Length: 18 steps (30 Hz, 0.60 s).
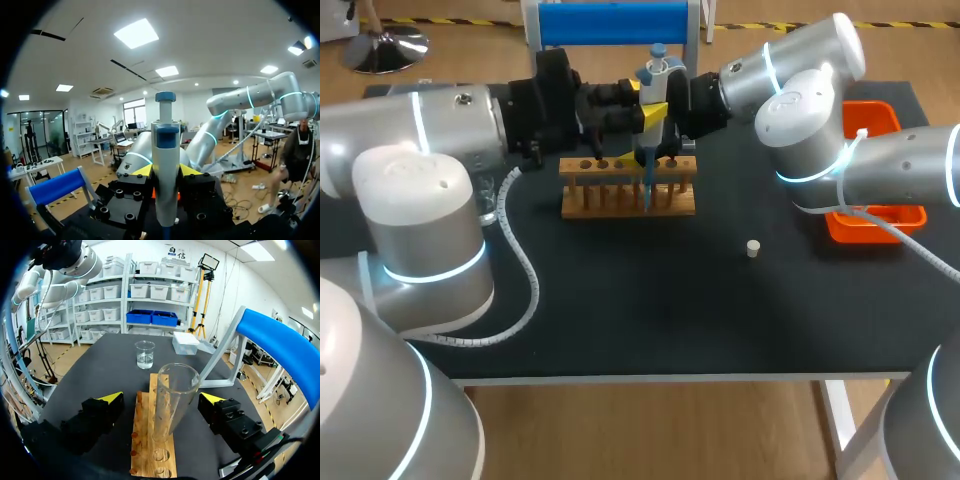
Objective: Invert the test tube, pick up the pipette, mount the tip to pipette, aspirate from beaker and dispense into the tube, eject the tip, return the pipette, and cap with the stopper.
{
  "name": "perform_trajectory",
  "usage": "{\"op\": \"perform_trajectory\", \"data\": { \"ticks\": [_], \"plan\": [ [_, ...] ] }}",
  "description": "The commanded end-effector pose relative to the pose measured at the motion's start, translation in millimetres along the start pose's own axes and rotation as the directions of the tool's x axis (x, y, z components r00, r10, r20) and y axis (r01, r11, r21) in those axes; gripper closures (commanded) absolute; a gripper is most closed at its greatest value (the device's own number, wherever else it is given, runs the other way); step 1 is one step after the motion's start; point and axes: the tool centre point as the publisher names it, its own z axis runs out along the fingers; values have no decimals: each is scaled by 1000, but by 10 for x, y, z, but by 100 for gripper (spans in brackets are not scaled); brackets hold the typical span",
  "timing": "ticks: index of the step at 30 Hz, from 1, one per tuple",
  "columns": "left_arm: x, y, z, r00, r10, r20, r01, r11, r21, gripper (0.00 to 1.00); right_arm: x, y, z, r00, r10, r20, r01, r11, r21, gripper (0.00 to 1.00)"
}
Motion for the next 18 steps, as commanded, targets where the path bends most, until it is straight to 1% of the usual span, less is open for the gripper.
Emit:
{"op": "perform_trajectory", "data": {
  "ticks": [1,7,11,18],
  "plan": [
    [1,0,-9,1000,1,0,-1,1000,2,100,30,-16,-149,1000,-3,-2,3,1000,-10,0],
    [1,0,-9,1000,1,0,-1,1000,2,100,104,-63,-492,1000,-3,21,4,999,-41,0],
    [1,0,-9,1000,1,0,-1,1000,2,100,194,-90,-773,999,-11,37,13,998,-68,0],
    [1,0,-9,1000,1,0,-1,1000,2,100,448,-53,-1249,999,-25,41,30,991,-131,0]
  ]
}}
